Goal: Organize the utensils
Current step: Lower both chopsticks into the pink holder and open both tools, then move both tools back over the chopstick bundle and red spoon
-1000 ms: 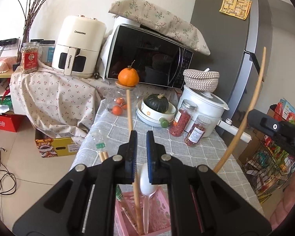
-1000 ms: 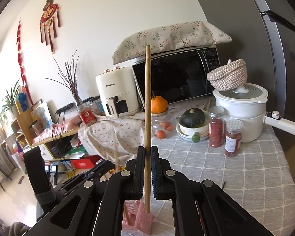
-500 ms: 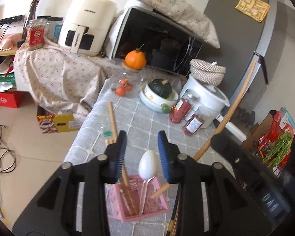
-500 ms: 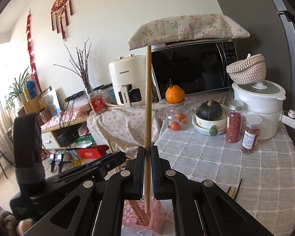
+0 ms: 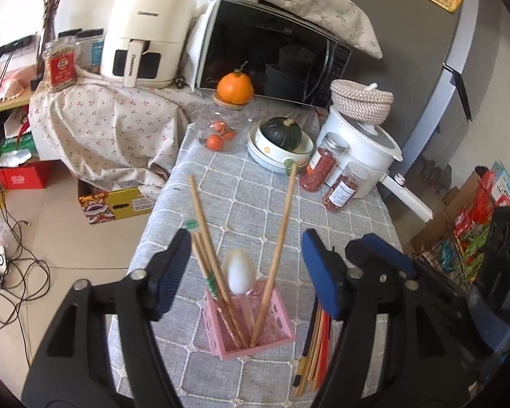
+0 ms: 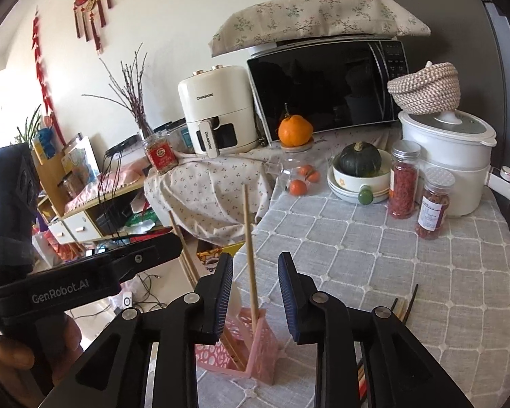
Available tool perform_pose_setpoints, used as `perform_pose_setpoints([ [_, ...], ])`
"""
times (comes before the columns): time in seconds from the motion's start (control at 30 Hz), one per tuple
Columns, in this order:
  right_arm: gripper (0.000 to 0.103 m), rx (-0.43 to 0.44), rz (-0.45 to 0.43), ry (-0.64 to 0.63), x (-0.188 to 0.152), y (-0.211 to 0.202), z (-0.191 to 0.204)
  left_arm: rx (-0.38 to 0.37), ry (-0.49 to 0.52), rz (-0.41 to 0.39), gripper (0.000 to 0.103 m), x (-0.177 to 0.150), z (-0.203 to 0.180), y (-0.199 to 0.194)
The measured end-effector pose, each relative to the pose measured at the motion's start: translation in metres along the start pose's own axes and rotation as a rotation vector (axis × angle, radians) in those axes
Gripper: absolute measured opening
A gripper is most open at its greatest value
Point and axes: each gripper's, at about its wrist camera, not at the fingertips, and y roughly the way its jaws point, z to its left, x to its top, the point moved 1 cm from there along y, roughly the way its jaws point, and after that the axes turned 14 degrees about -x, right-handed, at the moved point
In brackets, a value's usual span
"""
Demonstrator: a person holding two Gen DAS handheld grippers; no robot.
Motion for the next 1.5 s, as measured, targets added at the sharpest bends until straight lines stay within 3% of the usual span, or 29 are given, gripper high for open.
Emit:
perform_pose_setpoints([
  [0.1,0.034,-0.035,0.003,0.054,0.005,-0.005,-0.022,-0.034,0.042,-0.022,0.084,-0.002,-0.018,-0.003],
  [0.2,0.045,-0.065,0.015,0.094,0.008,-0.011,-0.043,-0.04,0.102,-0.013,0.093,-0.005,-0.038,0.0],
  [0.37,0.064,-0.143,0.094,0.139,0.009,-0.017,-0.083,-0.014,0.181,0.126,0.097,-0.023,-0.069,0.031],
  [0.63,0.065,-0.268,0.292,0.3,-0.018,-0.017,-0.158,-0.034,0.125,0.334,0.097,-0.053,-0.086,0.081],
  [0.77,0.065,-0.324,0.386,0.316,-0.031,-0.015,-0.173,-0.023,0.127,0.386,0.096,-0.065,-0.091,0.099],
  [0.83,0.065,-0.336,0.418,0.333,-0.037,-0.017,-0.179,-0.014,0.143,0.406,0.092,-0.071,-0.094,0.106],
  [0.9,0.065,-0.334,0.441,0.347,-0.04,-0.019,-0.183,-0.007,0.151,0.445,0.079,-0.077,-0.095,0.118],
  [1.07,0.065,-0.315,0.501,0.37,-0.047,-0.016,-0.184,-0.006,0.08,0.536,0.061,-0.092,-0.09,0.15],
  [1.17,0.065,-0.294,0.518,0.384,-0.048,-0.014,-0.185,-0.006,0.042,0.569,0.055,-0.1,-0.09,0.165],
  [1.5,0.065,-0.275,0.518,0.409,-0.044,-0.011,-0.19,0.06,0.085,0.607,0.037,-0.113,-0.094,0.196],
])
